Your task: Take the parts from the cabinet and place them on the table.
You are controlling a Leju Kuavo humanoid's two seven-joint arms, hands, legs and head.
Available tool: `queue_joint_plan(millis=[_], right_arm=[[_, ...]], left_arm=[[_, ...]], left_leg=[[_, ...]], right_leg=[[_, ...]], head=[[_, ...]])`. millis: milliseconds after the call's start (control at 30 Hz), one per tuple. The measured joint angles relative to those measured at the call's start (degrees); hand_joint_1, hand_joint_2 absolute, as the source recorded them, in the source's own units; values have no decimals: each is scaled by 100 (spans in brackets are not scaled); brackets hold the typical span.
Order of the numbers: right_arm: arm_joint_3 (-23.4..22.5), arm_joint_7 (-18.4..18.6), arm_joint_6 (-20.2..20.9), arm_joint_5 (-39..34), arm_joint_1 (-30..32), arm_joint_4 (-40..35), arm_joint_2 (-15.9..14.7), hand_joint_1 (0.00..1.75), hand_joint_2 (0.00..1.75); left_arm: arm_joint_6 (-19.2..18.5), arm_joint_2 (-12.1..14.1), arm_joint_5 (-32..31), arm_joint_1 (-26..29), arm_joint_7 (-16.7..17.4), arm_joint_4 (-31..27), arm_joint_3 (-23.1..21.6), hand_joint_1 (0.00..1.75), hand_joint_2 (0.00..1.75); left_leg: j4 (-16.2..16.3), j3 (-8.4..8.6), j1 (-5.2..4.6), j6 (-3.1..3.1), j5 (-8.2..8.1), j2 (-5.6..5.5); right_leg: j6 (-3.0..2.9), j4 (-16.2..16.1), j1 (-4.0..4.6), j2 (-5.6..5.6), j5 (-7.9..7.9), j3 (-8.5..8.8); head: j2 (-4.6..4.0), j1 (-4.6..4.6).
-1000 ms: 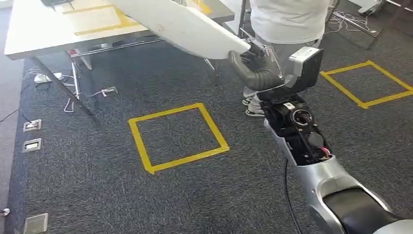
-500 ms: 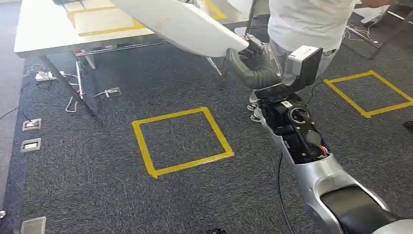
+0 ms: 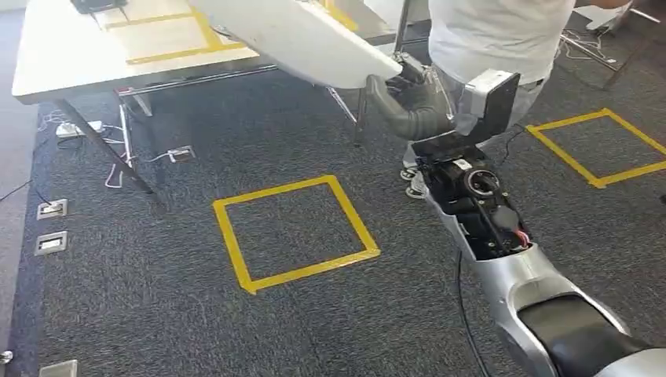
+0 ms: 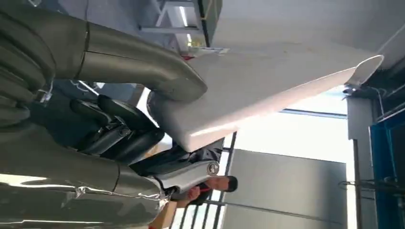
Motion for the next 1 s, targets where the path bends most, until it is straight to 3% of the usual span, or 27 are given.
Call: queue_joint_plan(millis=[33,100,133,167,200,267,300,333,367,433,467,500,533,600,633,667,733,767,800,833,867,933,967,1000], right_arm=[[2,0,0,0,1,7,0,175,175],[4,-2,0,0,-20,9,0,175,175],[4,-2,0,0,-31,9,0,175,175],[0,-11,-2,0,-48,11,-2,175,175],[6,-4,-7,0,-53,6,-2,175,175],[13,0,-9,0,-32,15,-2,175,175],[13,-4,-9,0,-31,13,-2,175,175],[22,-4,-9,0,-32,15,-2,175,175],[24,-4,-9,0,-42,15,-2,175,175],[22,-4,-18,0,-33,20,-2,175,175],[22,-4,-18,0,-18,20,-2,175,175],[22,-4,-20,0,5,20,-2,175,175],[22,-2,-20,0,18,20,-2,175,175],[24,-4,-17,0,4,20,-2,175,175],[24,-4,-18,0,2,20,-2,175,175],[24,-6,-18,-2,-2,17,-2,175,175],[24,-4,-17,-2,-24,15,-2,175,175],[24,-4,-18,-2,-24,17,-2,175,175],[26,-4,-20,-2,-31,15,0,175,175],[31,-9,-20,-2,-43,15,-2,175,175],[28,-7,-20,-2,-69,17,-2,175,175],[28,-7,-33,-2,-91,20,0,175,175],[31,-4,-24,0,-91,26,0,175,175],[35,0,-24,0,-90,41,0,175,175]], left_arm=[[0,0,0,-2,0,0,0,0,0],[0,4,-4,-10,0,0,0,0,0],[0,-22,-11,-19,0,4,0,0,0],[0,20,-20,-31,0,0,0,0,0],[-2,-20,-20,-25,0,9,2,0,0],[0,-24,-20,-16,0,11,2,0,0],[-2,-4,-22,-20,0,11,2,0,0],[-2,-4,-22,-33,0,11,2,0,0],[-2,-7,-24,-44,0,11,2,0,0],[-2,-9,-35,-39,0,11,2,0,0],[-2,-22,-35,-36,0,13,2,0,0],[-2,-33,-37,-34,0,13,2,0,0],[-4,-35,-37,-35,0,13,2,0,0],[-4,-35,-39,-45,-2,13,2,0,0],[-4,-39,-39,-38,-2,13,2,0,0],[-4,-50,-39,-70,-9,15,2,0,0],[-7,-55,-48,-66,-11,17,2,0,0],[-11,-59,-52,-71,-9,17,2,0,0],[-13,-57,-55,-78,-9,17,2,0,0],[-13,-61,-55,-89,-11,20,2,0,0],[-13,-57,-55,-103,-9,20,2,0,0],[-13,-28,-52,-105,-11,20,2,0,0],[-13,-26,-52,-95,-9,20,2,0,0],[-13,-28,-52,-86,-9,20,2,0,0]], left_leg=[[-381,128,24,-23,295,5],[-1492,588,77,-89,929,46],[-1567,647,54,-105,763,46],[-1657,659,30,-5,761,4],[-1600,652,26,75,725,9],[-1596,661,7,162,684,3],[-1606,710,36,215,669,5],[-1609,747,24,254,643,1],[-1609,773,15,285,623,0],[-1608,815,-26,335,579,-5],[-1606,841,-53,351,557,-9],[-1606,884,-81,357,527,-19],[-1607,938,-103,362,493,-24],[-1610,1075,-144,362,415,-31],[-1646,1097,-131,359,389,-29],[-1620,1087,-176,333,384,-27],[-1645,1054,-120,288,392,-20],[-1674,1075,-127,256,396,-13],[-1662,1071,-145,228,346,1],[-1545,1047,-143,188,311,11],[-1256,898,-135,166,166,10],[-233,283,-95,114,-196,12],[91,46,-81,101,-235,13],[123,-47,-72,96,-133,14]], right_leg=[[32,10,-22,1,-40,46],[120,70,-68,1,-154,128],[163,65,-56,-1,-182,108],[204,133,-17,8,-220,83],[230,98,-18,25,-216,82],[294,73,-34,11,-257,139],[316,112,-44,19,-315,84],[320,347,-35,1,-436,16],[319,793,-35,-1,-629,-191],[307,1831,-13,1,-966,-773],[288,2087,-10,1,-975,-970],[249,2035,2,1,-823,-1022],[196,1713,36,2,-542,-930],[42,628,110,16,160,-525],[-19,427,132,19,119,-404],[-21,318,157,18,158,-311],[-17,209,193,8,75,-279],[-27,175,178,14,81,-262],[-38,59,90,5,118,-160],[-37,16,95,1,117,-112],[-47,9,84,-8,115,-98],[-50,9,77,-8,89,-89],[-51,12,76,-7,67,-81],[-44,14,76,-6,48,-58]], head=[[0,-2],[0,-19],[0,-24],[0,-112],[0,-71],[0,-46],[0,-44],[0,-26],[0,-9],[0,35],[0,46],[0,50],[0,52],[0,72],[0,55],[-2,-26],[0,33],[0,28],[0,33],[0,24],[0,17],[0,-7],[0,-9],[0,-20]])
